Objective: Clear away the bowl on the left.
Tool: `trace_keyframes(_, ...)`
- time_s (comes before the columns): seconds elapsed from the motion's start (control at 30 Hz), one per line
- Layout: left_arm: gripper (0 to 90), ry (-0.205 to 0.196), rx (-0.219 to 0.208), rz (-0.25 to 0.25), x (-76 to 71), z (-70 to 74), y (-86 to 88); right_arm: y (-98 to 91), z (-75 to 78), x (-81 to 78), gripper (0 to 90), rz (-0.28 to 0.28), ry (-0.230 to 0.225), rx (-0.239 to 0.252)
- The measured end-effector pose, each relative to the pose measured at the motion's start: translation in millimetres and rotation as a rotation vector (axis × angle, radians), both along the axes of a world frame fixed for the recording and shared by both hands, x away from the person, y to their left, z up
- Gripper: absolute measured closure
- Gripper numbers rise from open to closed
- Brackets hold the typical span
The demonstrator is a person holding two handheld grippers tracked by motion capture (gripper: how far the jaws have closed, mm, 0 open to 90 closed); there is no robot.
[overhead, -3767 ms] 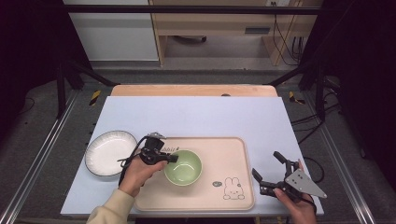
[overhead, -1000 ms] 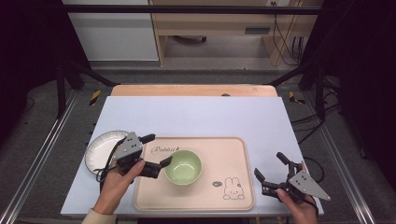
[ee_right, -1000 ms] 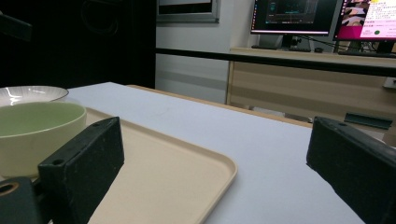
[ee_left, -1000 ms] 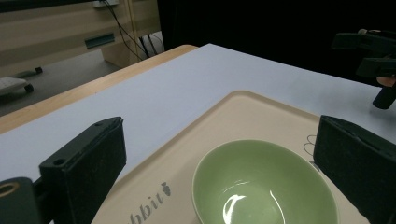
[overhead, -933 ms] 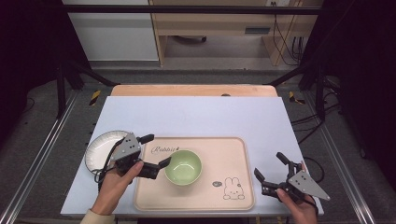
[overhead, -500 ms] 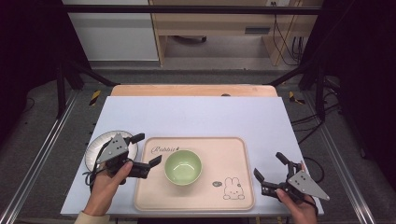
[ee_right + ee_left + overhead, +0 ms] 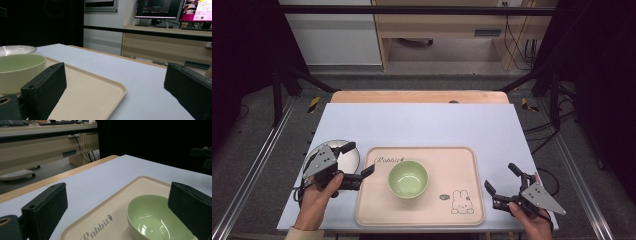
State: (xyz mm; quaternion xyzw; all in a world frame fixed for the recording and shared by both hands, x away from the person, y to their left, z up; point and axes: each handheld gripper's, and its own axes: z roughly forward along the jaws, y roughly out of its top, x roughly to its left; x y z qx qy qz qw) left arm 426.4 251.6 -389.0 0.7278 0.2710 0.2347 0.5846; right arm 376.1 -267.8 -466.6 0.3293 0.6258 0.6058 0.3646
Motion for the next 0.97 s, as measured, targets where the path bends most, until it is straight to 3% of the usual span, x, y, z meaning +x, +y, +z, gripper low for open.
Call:
trace_keyframes(0.4, 2.6, -0.035, -0.016, 0.052, -3.2, -6.5, 22.9, 0.4, -0.2, 0.0, 4.8, 0.0, 0.004, -0.008)
trace_keyframes(0.57, 2.6, -0.013, -0.029, 0.051, -5.1, -18.3, 28.2, 1.2, 0.1, -0.5, 4.8, 0.004, 0.002, -0.007)
trace_keyframes(0.77, 2.7, 0.05, 0.003, 0.074, -6.2, -40.3, 30.4, 2.7, 1.1, -0.9, 4.8, 0.01, 0.0, -0.007)
trace_keyframes(0.97, 2.7, 0.055, -0.011, 0.062, -4.2, -48.9, 31.1, 2.8, 2.0, -0.8, 4.8, 0.015, -0.004, -0.009)
